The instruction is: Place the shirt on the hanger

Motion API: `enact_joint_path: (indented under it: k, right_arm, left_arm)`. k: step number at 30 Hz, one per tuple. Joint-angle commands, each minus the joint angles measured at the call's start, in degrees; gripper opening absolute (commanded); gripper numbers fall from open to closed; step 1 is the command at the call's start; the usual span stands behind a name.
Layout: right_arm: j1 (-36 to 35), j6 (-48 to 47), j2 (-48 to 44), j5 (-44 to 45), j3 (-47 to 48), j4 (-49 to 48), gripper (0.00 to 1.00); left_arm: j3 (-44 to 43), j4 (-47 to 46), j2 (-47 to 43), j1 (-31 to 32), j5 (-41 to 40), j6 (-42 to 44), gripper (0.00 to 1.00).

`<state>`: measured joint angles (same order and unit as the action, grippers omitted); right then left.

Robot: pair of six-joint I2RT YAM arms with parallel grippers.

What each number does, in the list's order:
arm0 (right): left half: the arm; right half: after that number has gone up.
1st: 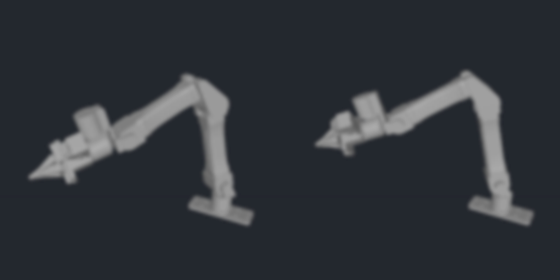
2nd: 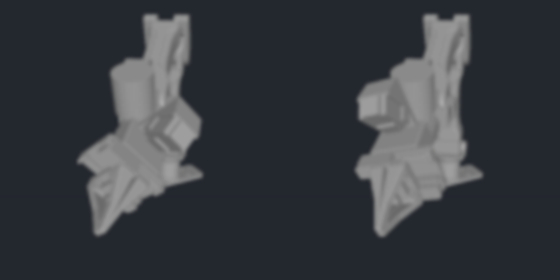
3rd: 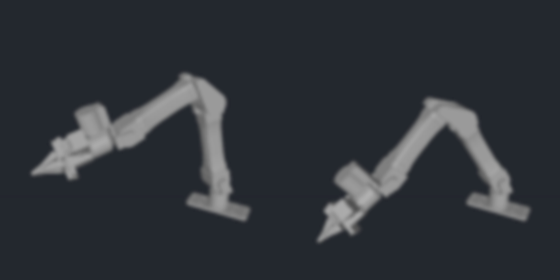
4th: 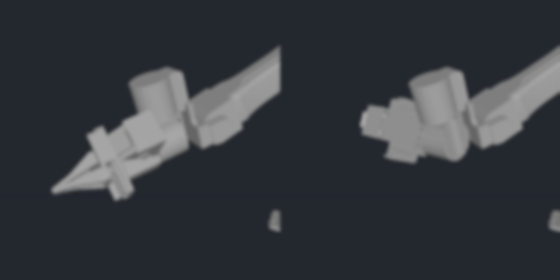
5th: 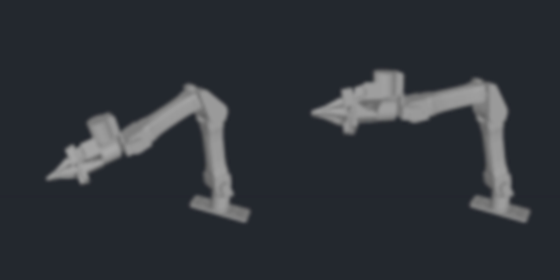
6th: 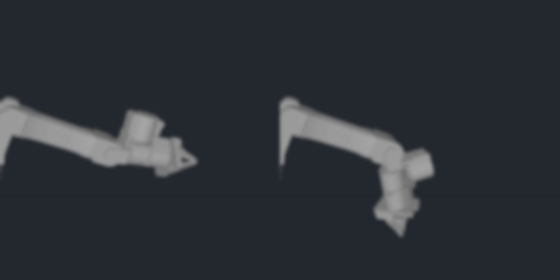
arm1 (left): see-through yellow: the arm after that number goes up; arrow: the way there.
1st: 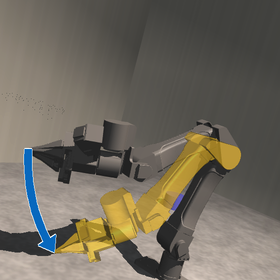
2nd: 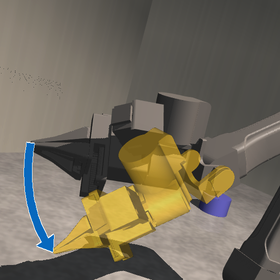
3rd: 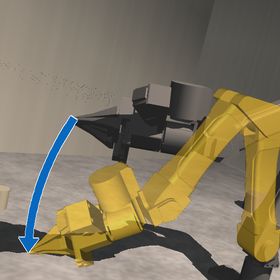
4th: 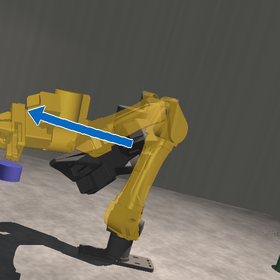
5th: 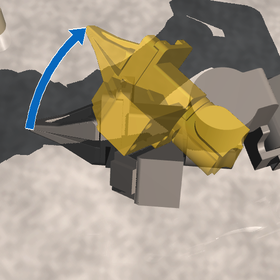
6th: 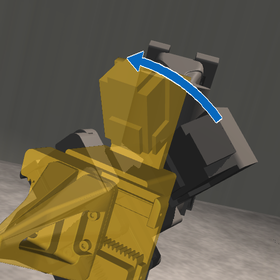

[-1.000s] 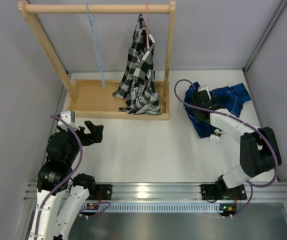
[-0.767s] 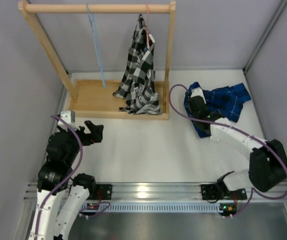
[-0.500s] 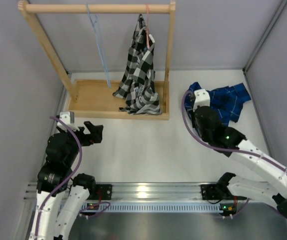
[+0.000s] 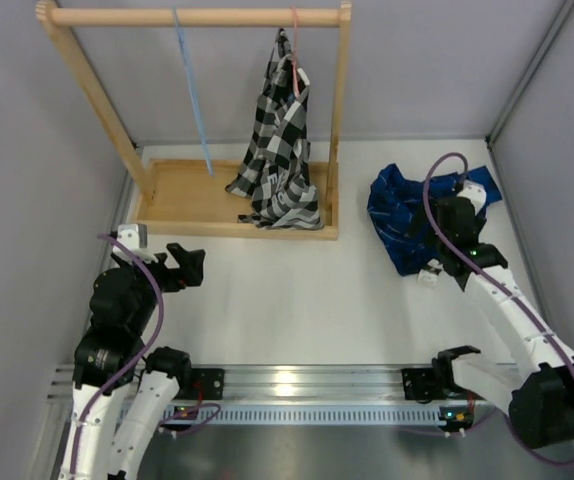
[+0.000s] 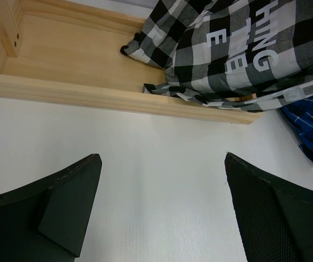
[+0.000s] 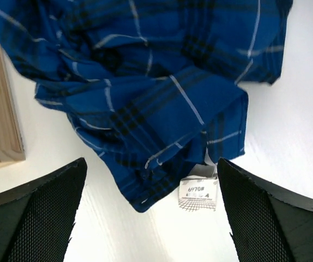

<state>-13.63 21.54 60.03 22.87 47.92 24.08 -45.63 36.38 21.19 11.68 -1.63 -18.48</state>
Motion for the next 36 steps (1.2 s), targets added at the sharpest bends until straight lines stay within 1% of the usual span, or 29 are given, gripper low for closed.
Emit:
enact_joint_path:
  k: [1, 2, 3, 4, 6, 8, 9, 11, 12, 13, 17, 18, 19, 20, 21, 23, 24, 27, 28, 29, 30, 31, 32, 33, 34, 35, 36]
  right_arm:
    - [6.9, 14.6, -2.6, -9.7, -6.3, -8.5, 0.99]
    - [10.2, 19.2, -2.8, -11.7, -7.7, -10.0, 0.99]
    - [11.1, 20.8, -2.7, -15.3, -8.9, -11.6, 0.99]
    - [11.5, 22.2, -2.6, -16.4, -10.8, -15.5, 0.99]
    - [11.7, 24.7, -0.7, -15.9, -11.1, -16.9, 0.99]
    - [12.1, 25.2, 2.5, -15.8, -10.5, -18.7, 0.98]
    - [12.2, 24.7, 3.7, -17.6, -10.3, -20.2, 0.95]
    - [12.4, 24.2, 7.4, -18.1, -8.9, -22.6, 0.93]
    - [12.7, 24.0, 8.6, -19.0, -8.5, -23.4, 0.89]
    - [12.7, 23.8, 9.9, -19.1, -7.2, -23.5, 0.87]
    - [13.0, 23.3, 15.9, -17.3, -4.9, -23.5, 0.81]
    - [13.0, 23.1, 16.5, -17.1, -4.7, -25.7, 0.79]
    - [12.9, 22.8, 17.0, -17.2, -4.5, -26.5, 0.68]
    - [13.0, 21.8, 17.2, -17.9, -4.6, -27.4, 0.62]
    - [12.9, 21.1, 17.1, -18.5, -4.8, -28.5, 0.48]
    - [12.3, 17.8, 15.7, -18.7, -4.2, -30.1, 0.33]
    - [12.0, 16.5, 14.9, -18.7, -3.9, -30.1, 0.2]
    - [8.7, 10.4, 9.6, -16.6, -2.1, -26.8, 0.0]
    - [7.6, 8.9, 7.8, -15.8, -1.3, -24.3, 0.0]
    - [5.7, 6.5, 3.3, -15.6, -0.8, -22.3, 0.0]
    - [4.8, 5.6, 1.0, -15.8, -0.1, -20.4, 0.0]
    - [4.0, 4.5, -1.4, -16.0, 2.2, -18.2, 0.0]
    - [1.8, 2.4, -5.6, -16.5, 4.2, -12.7, 0.0]
    - [0.7, 1.3, -7.2, -16.7, 6.5, -9.3, 0.0]
    - [-0.4, -0.5, -9.9, -17.2, 12.0, -5.7, 0.0]
    - [-2.3, -1.1, -10.9, -18.6, 15.2, 0.7, 0.0]
    - [-2.8, -2.0, -11.3, -20.0, 18.4, 4.3, 0.0]
  left_arm:
    - [0.0, -3.2, -0.5, 0.2, -0.1, 0.4, 0.98]
    - [0.1, -3.2, -0.6, 0.2, 0.0, 0.3, 0.98]
    - [0.2, -3.2, -0.9, 0.2, 0.0, 0.4, 0.98]
    - [0.1, -3.2, -1.1, 0.2, 0.0, 0.3, 0.98]
    - [0.3, -3.2, -1.4, 0.2, 0.0, 0.1, 0.98]
    - [0.3, -3.2, -1.6, 0.2, 0.1, 0.1, 0.98]
    - [0.4, -3.2, -1.7, 0.2, 0.2, 0.1, 0.98]
    - [0.4, -3.2, -2.0, 0.2, 0.2, 0.1, 0.98]
    - [0.4, -3.2, -2.1, 0.2, 0.3, 0.1, 0.98]
    - [0.4, -3.2, -2.3, 0.2, 0.4, 0.0, 0.98]
    - [0.4, -3.2, -2.3, 0.2, 0.7, 0.1, 0.98]
    - [0.4, -3.2, -2.3, 0.2, 0.7, 0.0, 0.98]
    - [0.4, -3.2, -2.2, 0.2, 0.7, 0.0, 0.98]
    - [0.5, -3.2, -2.3, 0.2, 0.7, 0.1, 0.98]
    - [0.4, -3.2, -2.2, 0.2, 0.7, -0.1, 0.98]
    - [0.4, -3.2, -2.2, 0.2, 0.7, -0.1, 0.98]
    - [0.4, -3.2, -2.0, 0.2, 0.7, 0.0, 0.98]
    - [0.3, -3.2, -1.9, 0.2, 0.7, -0.1, 0.98]
    - [0.1, -3.2, -2.0, 0.2, 0.7, -0.1, 0.98]
    - [0.0, -3.2, -2.1, 0.2, 0.8, 0.1, 0.98]
    - [-0.3, -3.2, -2.2, 0.2, 0.8, 0.0, 0.98]
    - [-0.6, -3.2, -2.5, 0.2, 0.8, 0.1, 0.98]
    - [-0.7, -3.2, -2.6, 0.2, 0.8, 0.3, 0.98]
    - [-1.0, -3.3, -2.7, 0.2, 0.7, 0.3, 0.98]
    - [-1.2, -3.3, -3.2, 0.2, 0.4, 0.3, 0.98]
    - [-1.4, -3.2, -3.3, 0.2, 0.0, 0.5, 0.98]
    - [-1.7, -3.2, -3.3, 0.2, -0.3, 0.6, 0.98]
